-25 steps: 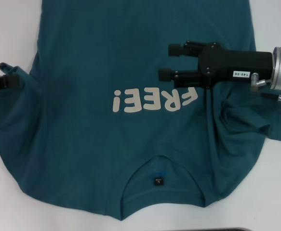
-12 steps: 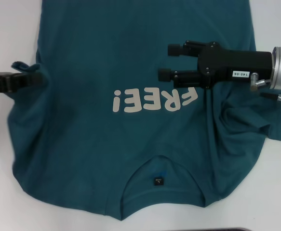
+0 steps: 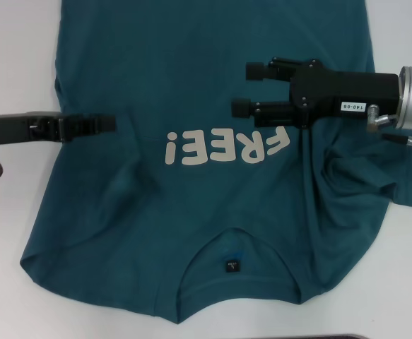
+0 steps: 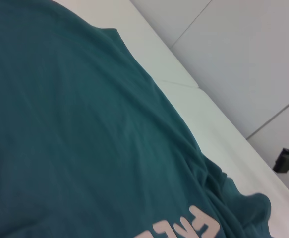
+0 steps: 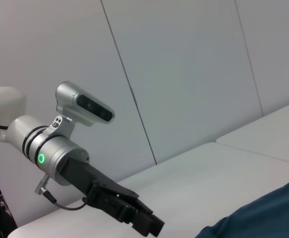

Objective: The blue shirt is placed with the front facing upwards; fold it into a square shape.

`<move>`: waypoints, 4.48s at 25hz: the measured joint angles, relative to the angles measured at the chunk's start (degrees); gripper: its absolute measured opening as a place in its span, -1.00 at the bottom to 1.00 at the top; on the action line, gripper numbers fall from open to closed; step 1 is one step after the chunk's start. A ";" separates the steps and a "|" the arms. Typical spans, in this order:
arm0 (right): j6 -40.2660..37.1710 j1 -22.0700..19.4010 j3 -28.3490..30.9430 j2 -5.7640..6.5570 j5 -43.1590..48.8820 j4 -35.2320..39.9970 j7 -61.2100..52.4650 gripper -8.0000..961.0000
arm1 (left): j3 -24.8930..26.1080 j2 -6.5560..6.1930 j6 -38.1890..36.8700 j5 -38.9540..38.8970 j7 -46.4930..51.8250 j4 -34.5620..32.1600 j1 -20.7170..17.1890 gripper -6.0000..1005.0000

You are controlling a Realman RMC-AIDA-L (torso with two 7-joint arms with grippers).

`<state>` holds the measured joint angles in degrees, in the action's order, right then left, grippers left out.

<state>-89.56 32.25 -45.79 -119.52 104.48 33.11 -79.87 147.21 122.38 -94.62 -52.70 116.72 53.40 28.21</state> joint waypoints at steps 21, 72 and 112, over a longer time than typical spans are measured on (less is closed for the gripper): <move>-0.75 -2.50 2.10 1.79 -0.16 0.38 -2.52 0.90 | 1.05 1.19 1.90 -8.36 -7.39 -0.35 -4.42 0.50; 1.13 -14.35 19.22 8.97 21.21 5.78 -35.51 0.77 | -0.94 1.19 2.86 -10.84 -17.75 -10.69 -3.60 0.55; 4.83 -12.24 18.99 6.74 22.79 5.65 -35.09 0.67 | -8.46 -0.56 0.30 -8.94 -28.97 -10.85 -4.23 0.53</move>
<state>-84.73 20.01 -26.81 -112.78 127.27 38.76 -114.96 138.75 121.81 -94.32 -61.64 87.75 42.55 23.99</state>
